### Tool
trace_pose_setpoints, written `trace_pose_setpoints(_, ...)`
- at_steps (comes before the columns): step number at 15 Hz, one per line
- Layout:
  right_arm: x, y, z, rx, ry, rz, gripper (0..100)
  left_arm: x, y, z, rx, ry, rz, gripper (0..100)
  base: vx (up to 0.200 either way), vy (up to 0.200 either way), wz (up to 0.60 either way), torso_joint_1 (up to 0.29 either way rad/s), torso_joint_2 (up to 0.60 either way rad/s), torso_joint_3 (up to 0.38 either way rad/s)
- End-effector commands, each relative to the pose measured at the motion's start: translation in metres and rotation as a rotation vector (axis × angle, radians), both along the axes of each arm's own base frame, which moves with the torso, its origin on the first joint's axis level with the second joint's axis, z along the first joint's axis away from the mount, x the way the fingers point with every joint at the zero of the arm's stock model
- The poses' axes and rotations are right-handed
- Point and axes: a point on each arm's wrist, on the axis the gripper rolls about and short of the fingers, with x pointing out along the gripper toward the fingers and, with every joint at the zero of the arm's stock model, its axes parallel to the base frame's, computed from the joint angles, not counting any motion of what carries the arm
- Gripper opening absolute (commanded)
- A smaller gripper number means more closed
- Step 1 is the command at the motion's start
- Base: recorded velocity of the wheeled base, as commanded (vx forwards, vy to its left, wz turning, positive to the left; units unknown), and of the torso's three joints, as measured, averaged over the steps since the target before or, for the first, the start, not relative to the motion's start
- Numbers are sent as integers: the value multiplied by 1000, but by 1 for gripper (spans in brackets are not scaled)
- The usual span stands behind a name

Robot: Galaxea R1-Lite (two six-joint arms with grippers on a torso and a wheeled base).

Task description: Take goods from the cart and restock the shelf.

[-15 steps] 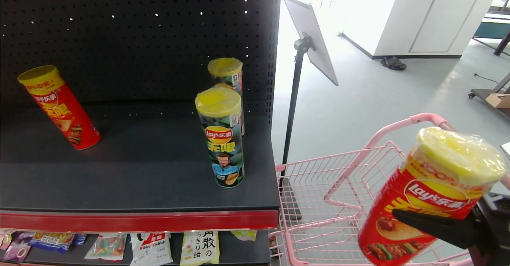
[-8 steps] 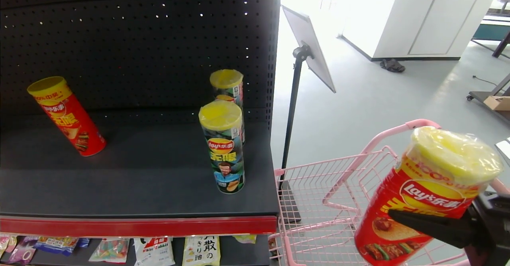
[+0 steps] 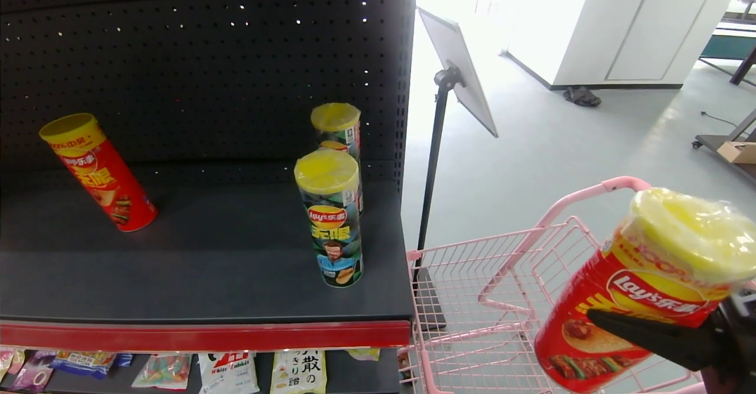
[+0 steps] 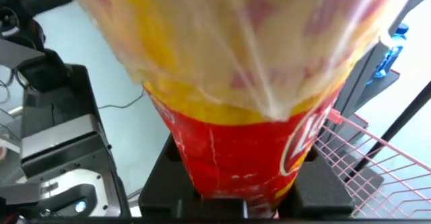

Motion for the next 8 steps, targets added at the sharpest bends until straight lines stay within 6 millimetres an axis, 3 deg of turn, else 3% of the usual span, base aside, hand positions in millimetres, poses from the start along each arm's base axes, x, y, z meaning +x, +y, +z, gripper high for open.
trace_pose_setpoints(1, -8, -2, -6, -14, -15, 9, 0, 0, 0, 0, 0, 0, 0, 100, 0, 0, 0, 0, 0, 0)
trace_pose_setpoints(8, -12, -2, -2, -20, -60, 17, 0, 0, 0, 0, 8, 0, -2, 100, 0, 0, 0, 0, 0, 0)
